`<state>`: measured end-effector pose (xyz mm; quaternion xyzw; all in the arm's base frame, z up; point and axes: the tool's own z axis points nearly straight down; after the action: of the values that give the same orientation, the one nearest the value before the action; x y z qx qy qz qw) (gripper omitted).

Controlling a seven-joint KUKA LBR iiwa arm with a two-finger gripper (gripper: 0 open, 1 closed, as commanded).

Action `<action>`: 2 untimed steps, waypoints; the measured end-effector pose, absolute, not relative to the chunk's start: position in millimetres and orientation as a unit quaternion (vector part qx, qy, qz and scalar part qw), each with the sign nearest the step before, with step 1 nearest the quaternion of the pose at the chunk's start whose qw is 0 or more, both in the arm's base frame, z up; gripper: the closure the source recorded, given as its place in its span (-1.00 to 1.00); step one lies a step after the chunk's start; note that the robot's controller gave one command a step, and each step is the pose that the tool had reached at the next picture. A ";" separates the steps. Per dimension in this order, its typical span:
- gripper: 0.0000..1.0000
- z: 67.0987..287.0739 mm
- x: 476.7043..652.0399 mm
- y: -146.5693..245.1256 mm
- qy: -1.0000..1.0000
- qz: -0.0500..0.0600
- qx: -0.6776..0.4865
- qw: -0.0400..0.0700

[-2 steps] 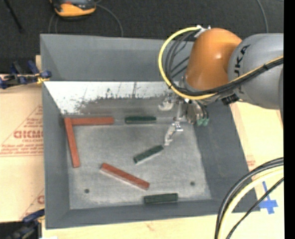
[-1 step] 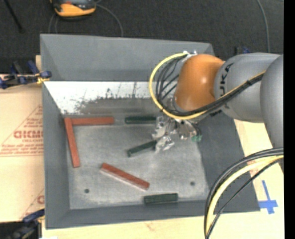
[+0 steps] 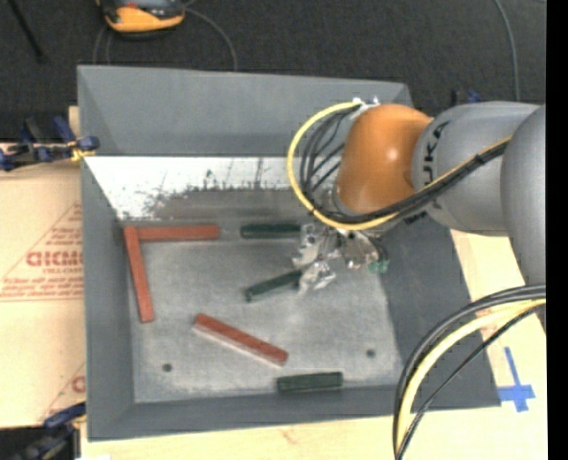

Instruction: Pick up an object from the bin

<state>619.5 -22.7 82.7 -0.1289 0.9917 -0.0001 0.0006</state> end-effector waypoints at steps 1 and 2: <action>-1.00 159.8 619.8 -22.9 0.989 0.000 -0.145 0.000; -1.00 181.4 622.3 -23.2 0.989 -0.001 -0.148 0.004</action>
Offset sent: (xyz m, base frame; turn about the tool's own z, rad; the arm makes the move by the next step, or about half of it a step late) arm 0.0000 0.0000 0.0000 0.0000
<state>622.3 -23.2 181.4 -0.1479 0.9890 -0.0011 0.0041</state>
